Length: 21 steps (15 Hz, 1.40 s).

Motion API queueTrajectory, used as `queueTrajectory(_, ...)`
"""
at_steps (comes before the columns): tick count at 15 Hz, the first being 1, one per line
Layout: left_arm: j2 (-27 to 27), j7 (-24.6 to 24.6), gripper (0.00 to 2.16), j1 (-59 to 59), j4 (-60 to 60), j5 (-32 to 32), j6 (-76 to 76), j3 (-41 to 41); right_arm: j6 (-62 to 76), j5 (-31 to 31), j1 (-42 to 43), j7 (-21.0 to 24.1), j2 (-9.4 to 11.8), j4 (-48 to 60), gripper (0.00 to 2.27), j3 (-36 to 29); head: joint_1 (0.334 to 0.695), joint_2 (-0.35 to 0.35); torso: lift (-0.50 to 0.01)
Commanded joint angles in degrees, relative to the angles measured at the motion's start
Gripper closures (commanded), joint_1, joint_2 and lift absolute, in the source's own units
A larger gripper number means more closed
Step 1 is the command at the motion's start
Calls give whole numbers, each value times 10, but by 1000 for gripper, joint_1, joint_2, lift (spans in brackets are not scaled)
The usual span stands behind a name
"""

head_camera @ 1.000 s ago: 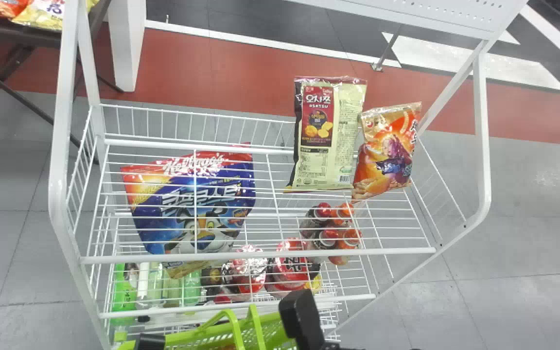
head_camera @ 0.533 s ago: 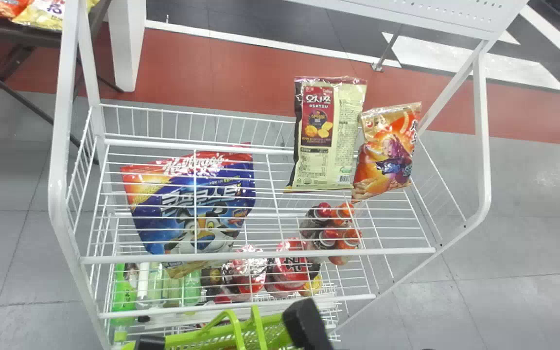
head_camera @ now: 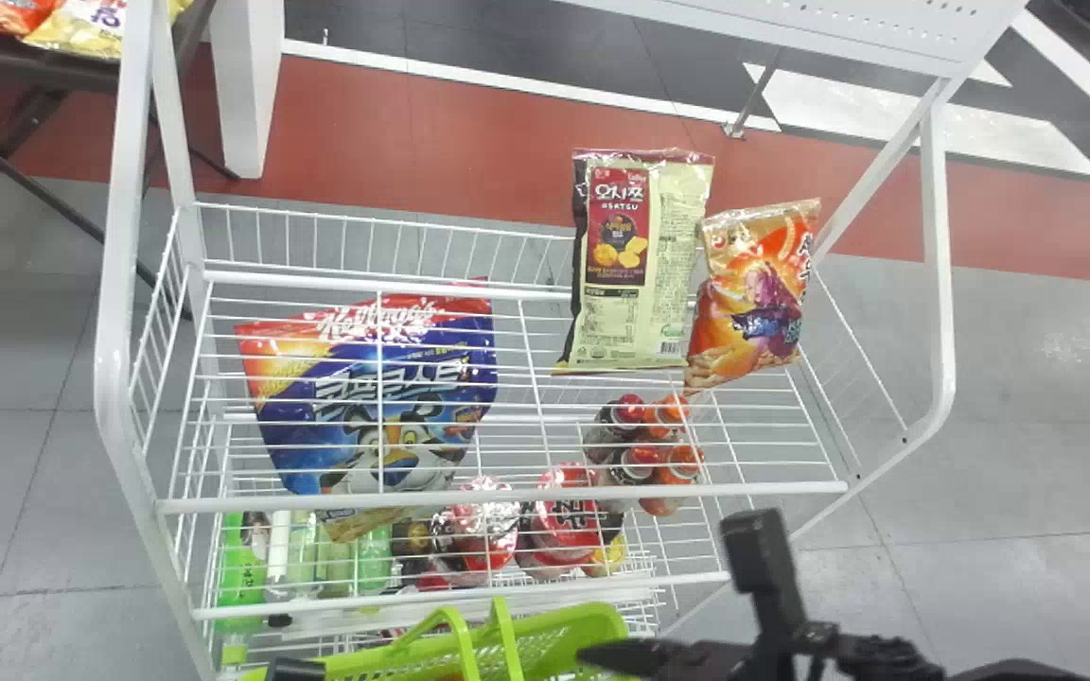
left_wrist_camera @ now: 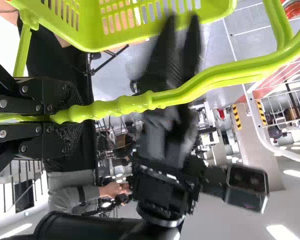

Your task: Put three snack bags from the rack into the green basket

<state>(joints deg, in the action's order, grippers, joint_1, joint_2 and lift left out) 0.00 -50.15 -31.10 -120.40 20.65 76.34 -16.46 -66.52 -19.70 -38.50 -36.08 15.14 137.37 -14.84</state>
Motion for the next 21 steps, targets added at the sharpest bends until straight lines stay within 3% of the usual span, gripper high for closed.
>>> queueTrajectory(1, -1, 1, 1274, -2, -3, -2, -1, 0, 82, -28, 11, 7, -14, 1, 63, -53, 695, -350, 0)
queueTrajectory(4, -1, 1, 1274, -4, -4, -5, -4, -2, 221, -38, 27, 53, -21, -16, 66, -74, 695, -350, 0)
queueTrajectory(9, -1, 3, 1274, -5, -6, -10, -6, -3, 465, -25, 107, 131, -20, -150, 66, -74, 695, -350, 0)
queueTrajectory(14, -1, 1, 1274, -1, -8, -15, 6, -6, 493, 4, 209, 183, 6, -286, 63, -73, 695, -350, 0)
queueTrajectory(21, -1, 5, 1274, 9, -4, -19, 22, -12, 534, 43, 292, 201, 35, -425, 66, -61, 695, -350, 0)
